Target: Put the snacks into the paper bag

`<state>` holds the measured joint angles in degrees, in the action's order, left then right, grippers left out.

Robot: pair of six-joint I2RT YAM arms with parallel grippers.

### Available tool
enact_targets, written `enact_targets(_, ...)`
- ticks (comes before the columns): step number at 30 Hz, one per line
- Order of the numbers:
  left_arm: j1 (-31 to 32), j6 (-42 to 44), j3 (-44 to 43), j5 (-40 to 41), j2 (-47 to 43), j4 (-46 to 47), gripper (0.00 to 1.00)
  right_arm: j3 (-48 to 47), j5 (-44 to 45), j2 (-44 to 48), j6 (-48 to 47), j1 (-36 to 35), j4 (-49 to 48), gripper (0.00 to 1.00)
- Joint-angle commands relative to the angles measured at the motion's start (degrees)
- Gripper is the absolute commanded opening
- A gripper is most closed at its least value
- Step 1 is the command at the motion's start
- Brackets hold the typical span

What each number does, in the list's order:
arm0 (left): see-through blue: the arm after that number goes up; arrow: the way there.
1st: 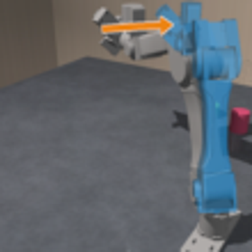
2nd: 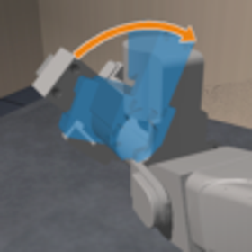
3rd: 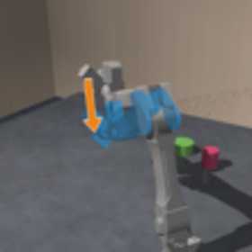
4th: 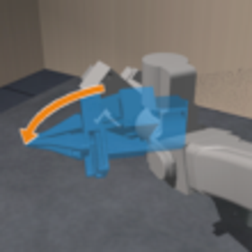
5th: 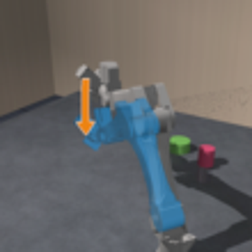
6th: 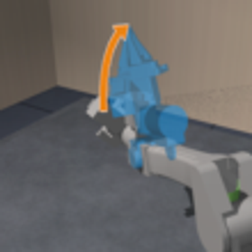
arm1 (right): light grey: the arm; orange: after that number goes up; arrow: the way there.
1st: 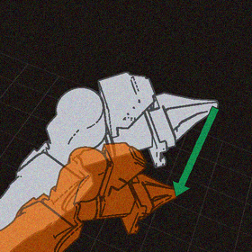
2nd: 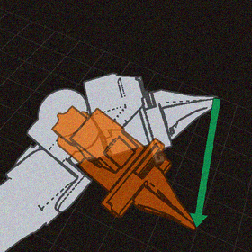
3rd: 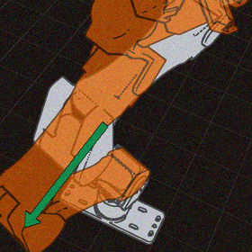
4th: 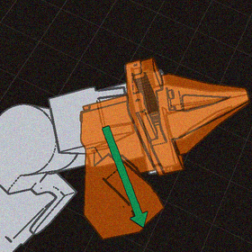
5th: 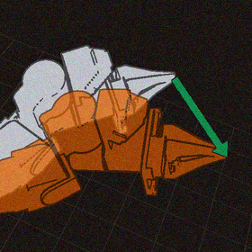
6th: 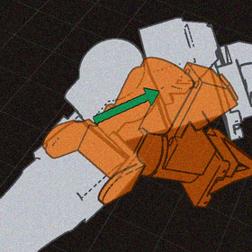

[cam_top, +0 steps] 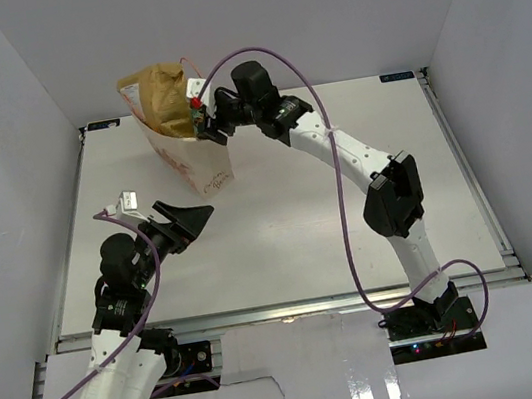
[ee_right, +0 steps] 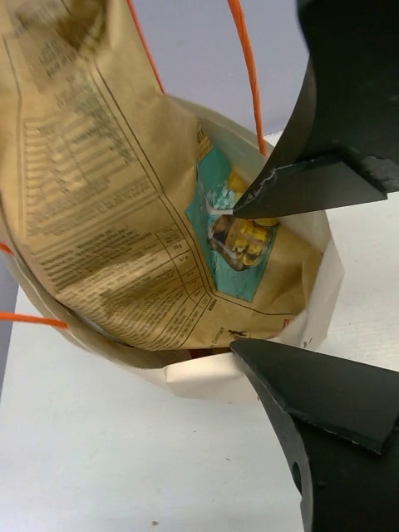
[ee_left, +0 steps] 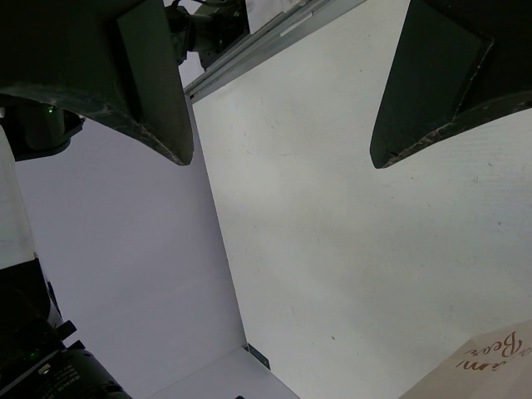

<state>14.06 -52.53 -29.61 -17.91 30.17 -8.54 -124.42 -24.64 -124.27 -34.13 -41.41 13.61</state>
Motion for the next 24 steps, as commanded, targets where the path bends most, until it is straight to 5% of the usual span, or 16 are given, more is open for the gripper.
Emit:
enact_targets(1, 0.3, 0.1, 0.1, -0.9, -0.2, 1.2, 0.98, -3.3, -1.2, 6.5, 6.8, 1.4, -0.7, 0.66)
enact_targets(11, 0.2, 1.2, -1.0, -0.5, -0.2, 0.3, 0.98, 2.5, -1.2, 14.7, 14.8, 3.9, -1.3, 0.71)
enact_targets(16, 0.2, 4.7, -3.8, 1.4, -0.4, -3.8, 0.98, 11.5, -3.9, 20.5, 19.2, 9.1, -0.9, 0.96)
enact_targets(24, 0.2, 15.2, -10.0, 8.8, -1.2, -14.0, 0.98, 38.0, -12.4, 34.7, 24.4, 23.9, 2.3, 0.90)
